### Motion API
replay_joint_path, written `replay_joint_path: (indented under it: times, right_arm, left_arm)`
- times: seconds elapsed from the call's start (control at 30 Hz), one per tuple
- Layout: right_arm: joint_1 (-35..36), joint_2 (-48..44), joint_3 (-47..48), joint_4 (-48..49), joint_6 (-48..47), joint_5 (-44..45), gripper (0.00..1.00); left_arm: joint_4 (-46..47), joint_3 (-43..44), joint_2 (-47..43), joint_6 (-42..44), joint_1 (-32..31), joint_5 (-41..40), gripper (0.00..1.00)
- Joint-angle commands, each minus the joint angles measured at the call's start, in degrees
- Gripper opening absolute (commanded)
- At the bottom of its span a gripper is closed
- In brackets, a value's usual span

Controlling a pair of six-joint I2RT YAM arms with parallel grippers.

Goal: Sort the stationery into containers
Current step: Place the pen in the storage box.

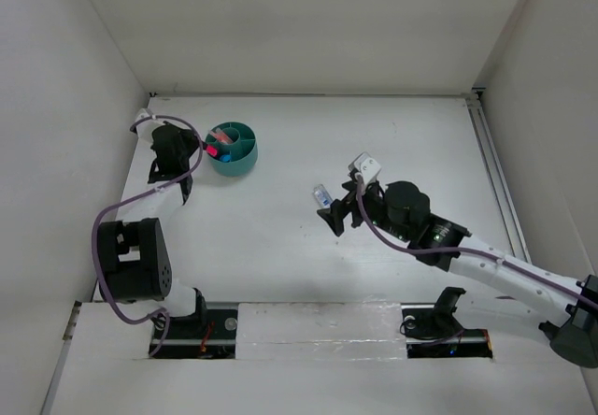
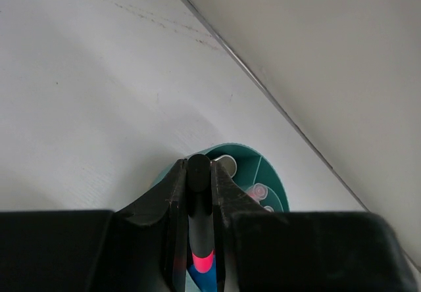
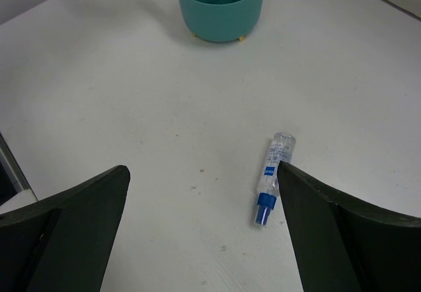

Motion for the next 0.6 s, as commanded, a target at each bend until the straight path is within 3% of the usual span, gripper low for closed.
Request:
replay_joint_path:
  times: [0.0, 0.17, 0.2, 0.57]
  right_arm:
    - [-0.27, -1.34, -0.22, 1.75, -0.50, 1.01, 1.00]
    - [-0.27, -1.87, -0.75, 2.28, -0.50, 1.54, 1.00]
    - [-0.27, -2.47, -0.75, 2.28, -0.50, 1.54, 1.00]
    - [-0.79, -3.01, -1.80, 2.81, -0.50, 1.54, 1.00]
  left_arm:
    - [5.61, -0.33, -0.09, -0.40, 0.36, 0.89, 0.00]
    - [6.14, -0.33, 1.14, -1.01, 0.36, 1.41, 0.03]
    - [7.01, -0.85, 1.14, -1.01, 0.36, 1.41, 0.00]
    - [8.07, -0.85, 2.28, -0.49, 0.36, 1.41, 0.00]
